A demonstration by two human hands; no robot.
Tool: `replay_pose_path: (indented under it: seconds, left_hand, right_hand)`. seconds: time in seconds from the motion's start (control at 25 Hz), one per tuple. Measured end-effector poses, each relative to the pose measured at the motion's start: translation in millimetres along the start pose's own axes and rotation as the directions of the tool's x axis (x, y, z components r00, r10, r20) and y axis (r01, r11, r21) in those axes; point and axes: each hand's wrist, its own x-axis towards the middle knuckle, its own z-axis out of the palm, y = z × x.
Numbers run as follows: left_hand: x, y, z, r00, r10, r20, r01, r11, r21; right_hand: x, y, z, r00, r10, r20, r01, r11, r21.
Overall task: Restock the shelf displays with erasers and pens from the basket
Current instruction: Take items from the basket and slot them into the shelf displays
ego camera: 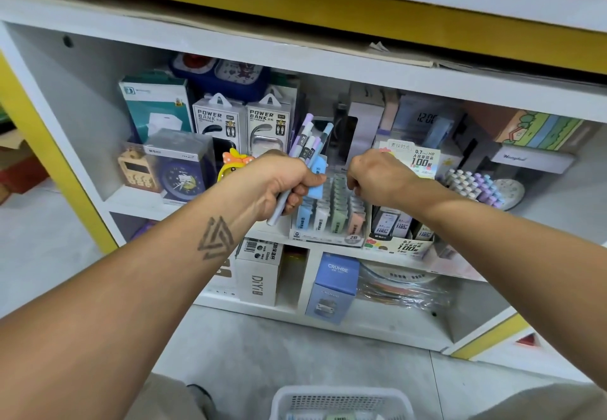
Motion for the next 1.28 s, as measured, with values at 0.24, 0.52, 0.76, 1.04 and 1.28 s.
replay_pose_path:
  seconds: [0.24,0.52,0.76,1.04,1.28]
  left_hand:
    - [0.5,0.4,-5.9,0.999,-0.023,0.030,0.023,1.000,-0.004]
    - [-3.4,0.9,-12.8,0.996,-0.014,0.087,0.015,1.000,-0.006]
    - [-8.2,1.8,-22.4,0.995,-0.040,0.089,0.046,0.997,-0.065]
    - [-6.5,0.0,-46.2,0.999,-0.038,-0.027,0.033,0.985,-0.169]
    - [-3.9,0.5,-49.0,0.999,-0.044,-0.019,0.041,0.987,-0.154]
  right_hand:
    - [-3.1,-7.3,3.4,0.988,-0.086,0.131,0.100,0.990,-0.104]
    - [-1.8,-27.7,-37.4,0.976,0.207,0.070,-0.153,0.419,0.895]
    - [-5.7,-39.7,-47.2,0.964,0.241,0.117,-0.145,0.105,0.984]
    - [12.3,-31.3,-28.3,0.918,0.371,-0.139,-0.068,0.494,0.867]
    - [32.8,-36.6,-3.5,0.937,0.190,-0.295,-0.027,0.878,0.478]
